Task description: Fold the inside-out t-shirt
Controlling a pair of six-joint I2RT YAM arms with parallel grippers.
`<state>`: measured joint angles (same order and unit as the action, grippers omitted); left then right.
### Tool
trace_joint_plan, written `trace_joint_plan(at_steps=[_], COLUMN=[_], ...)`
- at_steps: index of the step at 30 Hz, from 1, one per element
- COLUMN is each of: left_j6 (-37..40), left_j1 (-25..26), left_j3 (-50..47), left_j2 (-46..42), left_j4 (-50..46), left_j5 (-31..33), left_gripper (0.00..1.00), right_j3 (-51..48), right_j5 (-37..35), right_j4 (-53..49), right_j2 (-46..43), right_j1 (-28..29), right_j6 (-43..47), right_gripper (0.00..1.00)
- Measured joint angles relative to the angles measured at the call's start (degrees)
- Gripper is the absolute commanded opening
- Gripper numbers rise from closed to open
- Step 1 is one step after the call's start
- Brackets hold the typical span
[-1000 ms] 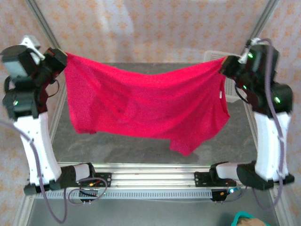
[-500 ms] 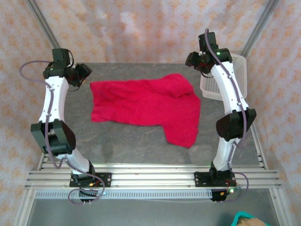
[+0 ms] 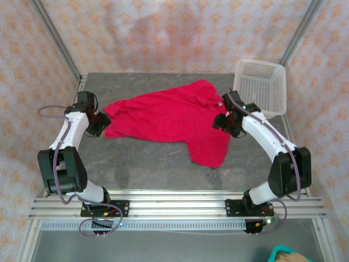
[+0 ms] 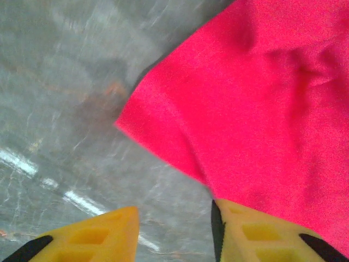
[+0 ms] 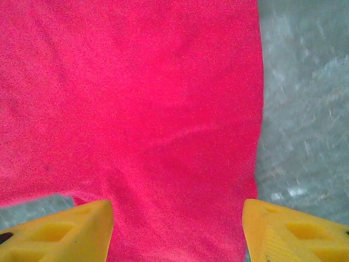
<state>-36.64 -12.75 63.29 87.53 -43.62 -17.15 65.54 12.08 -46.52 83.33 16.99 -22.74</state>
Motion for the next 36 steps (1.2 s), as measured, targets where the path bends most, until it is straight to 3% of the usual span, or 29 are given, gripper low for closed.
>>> trace_joint_plan(at_steps=[3, 10, 13, 22, 24, 31, 36], left_j6=[-0.72, -2.45, -2.56, -2.67, -2.82, -2.71, -2.84], left_j1=[-1.42, -3.02, -3.02, -3.02, -3.02, -3.17, -3.17], left_j3=[-4.35, -6.95, -6.95, -4.37, -4.35, -3.85, -3.87], left_j2=[4.55, 6.29, 6.21, 11.15, 11.78, 11.85, 11.85], left_j4=[2.58, 7.28, 9.70, 13.00, 13.07, 13.03, 13.05], left_j5=[-1.16, -0.52, -0.20, 0.09, 0.09, 0.13, 0.07], left_gripper=[0.35, 0.54, 0.52, 0.28, 0.29, 0.53, 0.47], right_j3=[-4.96, -9.42, -9.62, -10.84, -11.21, -15.15, -18.01], right_j5=[-0.04, -0.02, -0.02, 0.37, 0.57, 1.11, 1.49], right_j4=[0.98, 1.25, 1.25, 1.09, 0.96, 0.44, 0.09], right_j2=[-3.39, -7.67, -8.48, -10.54, -11.19, -13.16, -13.55], right_j1=[0.24, 0.22, 0.22, 0.33, 0.33, 0.48, 1.77], right_j6=[-0.24, -0.44, -0.61, -1.11, -1.44, -2.99, -4.37], right_gripper=[0.63, 0.63, 0.63, 0.63, 0.64, 0.65, 0.65])
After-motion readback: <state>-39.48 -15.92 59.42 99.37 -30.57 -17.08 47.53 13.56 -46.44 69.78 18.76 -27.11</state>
